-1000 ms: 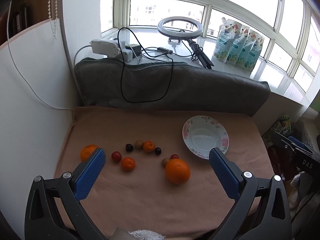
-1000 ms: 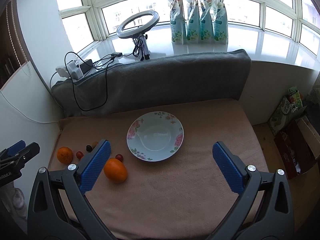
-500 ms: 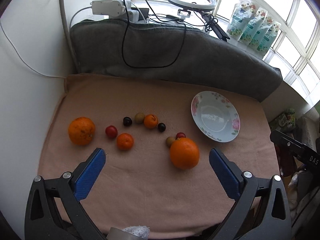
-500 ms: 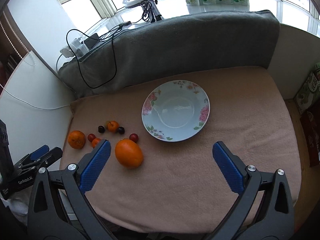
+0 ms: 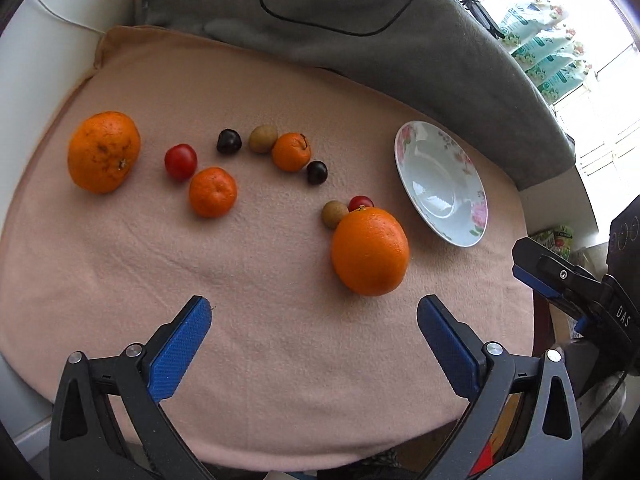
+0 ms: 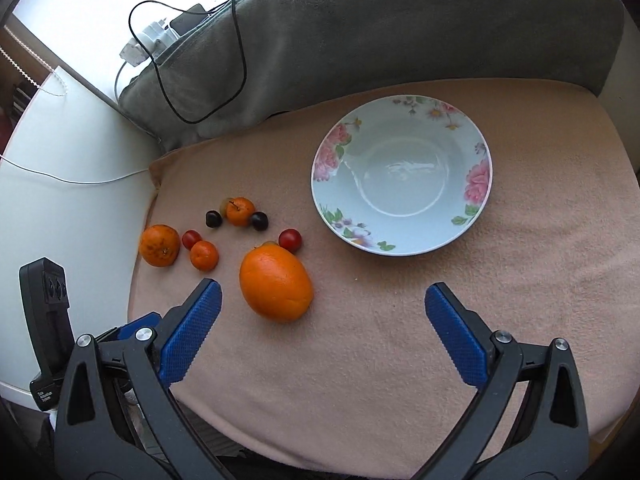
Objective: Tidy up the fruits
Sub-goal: 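Move the right tool toward the large orange and open its fingers, then close the right tool fingers around the large orange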
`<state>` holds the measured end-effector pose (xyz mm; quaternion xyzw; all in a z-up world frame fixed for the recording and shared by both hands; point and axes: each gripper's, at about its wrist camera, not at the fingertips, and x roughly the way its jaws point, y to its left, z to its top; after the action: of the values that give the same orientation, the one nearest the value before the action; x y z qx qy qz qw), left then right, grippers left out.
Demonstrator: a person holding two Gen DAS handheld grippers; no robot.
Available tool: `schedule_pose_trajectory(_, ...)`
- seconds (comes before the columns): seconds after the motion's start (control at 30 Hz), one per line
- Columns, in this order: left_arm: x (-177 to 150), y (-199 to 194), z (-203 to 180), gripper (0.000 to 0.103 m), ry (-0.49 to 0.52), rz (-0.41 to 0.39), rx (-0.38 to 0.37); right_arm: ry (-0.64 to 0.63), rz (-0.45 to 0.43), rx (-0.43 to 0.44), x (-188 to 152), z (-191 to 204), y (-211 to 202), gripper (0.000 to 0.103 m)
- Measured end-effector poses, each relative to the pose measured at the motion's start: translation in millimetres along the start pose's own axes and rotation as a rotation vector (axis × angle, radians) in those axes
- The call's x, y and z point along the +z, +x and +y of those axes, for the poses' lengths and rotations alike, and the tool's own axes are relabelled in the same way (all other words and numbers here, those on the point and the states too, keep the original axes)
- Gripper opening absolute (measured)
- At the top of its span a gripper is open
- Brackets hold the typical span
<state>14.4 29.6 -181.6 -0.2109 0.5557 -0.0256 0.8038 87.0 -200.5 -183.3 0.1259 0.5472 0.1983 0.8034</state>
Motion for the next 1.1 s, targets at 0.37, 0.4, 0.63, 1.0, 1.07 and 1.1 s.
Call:
schedule_pose_trajectory(0.37,-1.9,31.9,-0.8,0.083,-0.022,0.044,-0.136,0.002,0.075,0.080,7.0,1.8,37.0,0.099)
schedule_pose_trajectory(0.4,-2.3,33.6,-1.0,0.082,-0.026,0.047,-0.148,0.001,0.084,0.093,8.0,2.1,39.7,0.097)
schedule_pose_trajectory(0.63,-4.7,44.5,2.5,0.075,-0.057,0.069,-0.218,0.012,0.146,0.153,12.3,4.6,58.8,0.089)
schedule_pose_trajectory(1.0,0.0,51.5,-1.6,0.066,-0.030,0.067,-0.253,-0.068,0.214,0.163,14.6,26.5,85.5,0.087)
schedule_pose_trajectory(1.07,0.4,53.9,-4.1,0.064,-0.024,0.070,-0.260,-0.077,0.221,0.159,16.4,27.3,89.4,0.087)
schedule_pose_trajectory(1.1,0.8,55.0,-4.4,0.064,-0.023,0.072,-0.265,-0.081,0.226,0.159,17.1,27.4,91.4,0.087)
